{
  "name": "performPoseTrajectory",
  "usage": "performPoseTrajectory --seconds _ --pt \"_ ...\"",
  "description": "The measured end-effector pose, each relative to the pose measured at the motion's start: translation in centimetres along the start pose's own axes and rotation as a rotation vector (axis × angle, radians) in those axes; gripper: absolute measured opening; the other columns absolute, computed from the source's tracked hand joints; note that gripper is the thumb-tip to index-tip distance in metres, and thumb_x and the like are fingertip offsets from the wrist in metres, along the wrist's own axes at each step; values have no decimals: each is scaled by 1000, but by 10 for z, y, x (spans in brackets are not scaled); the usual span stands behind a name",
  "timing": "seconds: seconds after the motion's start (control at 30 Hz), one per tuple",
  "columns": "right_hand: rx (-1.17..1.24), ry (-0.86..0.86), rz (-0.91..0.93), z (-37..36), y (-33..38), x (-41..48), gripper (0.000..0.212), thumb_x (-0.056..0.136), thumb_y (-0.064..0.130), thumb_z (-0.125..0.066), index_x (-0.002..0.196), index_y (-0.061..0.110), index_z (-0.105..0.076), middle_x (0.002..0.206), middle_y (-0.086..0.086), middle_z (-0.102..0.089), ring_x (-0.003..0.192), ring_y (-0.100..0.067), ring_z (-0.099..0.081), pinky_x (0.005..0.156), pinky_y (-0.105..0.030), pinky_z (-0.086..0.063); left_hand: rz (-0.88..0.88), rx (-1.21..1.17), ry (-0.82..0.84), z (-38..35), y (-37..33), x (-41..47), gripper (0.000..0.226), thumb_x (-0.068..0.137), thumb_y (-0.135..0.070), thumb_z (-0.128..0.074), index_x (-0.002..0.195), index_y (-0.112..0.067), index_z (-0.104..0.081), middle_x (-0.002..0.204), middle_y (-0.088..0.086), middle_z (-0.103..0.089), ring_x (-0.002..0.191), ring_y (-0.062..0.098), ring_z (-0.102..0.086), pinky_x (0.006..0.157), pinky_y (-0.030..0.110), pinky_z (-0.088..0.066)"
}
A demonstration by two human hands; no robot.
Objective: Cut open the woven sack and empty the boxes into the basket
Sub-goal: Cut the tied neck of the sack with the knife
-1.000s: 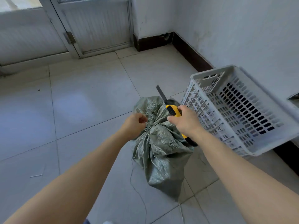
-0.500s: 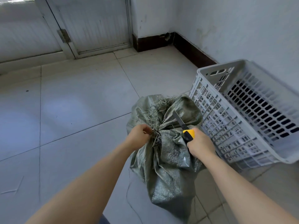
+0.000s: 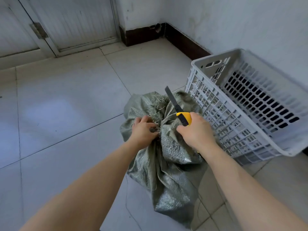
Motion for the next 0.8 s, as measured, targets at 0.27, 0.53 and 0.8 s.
performPoseTrajectory --seconds 0.27,0.53,0.8 --pt "62 98 57 9 19 -15 44 75 41 -74 108 18 -56 93 -2 -59 82 -22 -56 67 -34 -45 135 -662 45 19 -14 -26 26 90 -24 -54 74 -7 -67 73 1 -64 68 11 -56 72 33 -52" --pt "-95 -102 91 35 6 -8 25 83 31 -67 79 13 -51 65 -1 -46 57 -20 -44 49 -28 -32 215 -831 216 13 -22 -57 27 93 -31 -47 90 -11 -65 87 13 -63 82 22 -57 85 37 -49" --pt "-99 316 3 21 32 -31 64 68 34 -82 123 17 -55 113 -5 -61 93 -21 -60 76 -30 -47 146 -875 177 24 -26 -64 25 88 -23 -63 65 -16 -56 63 0 -55 62 14 -49 64 26 -41"
Point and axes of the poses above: each hand's wrist, its own x-axis towards the middle knuckle, its own z-axis out of the back of the hand, y = z × x, the point moved 3 cm from there along x, towards the middle knuckle
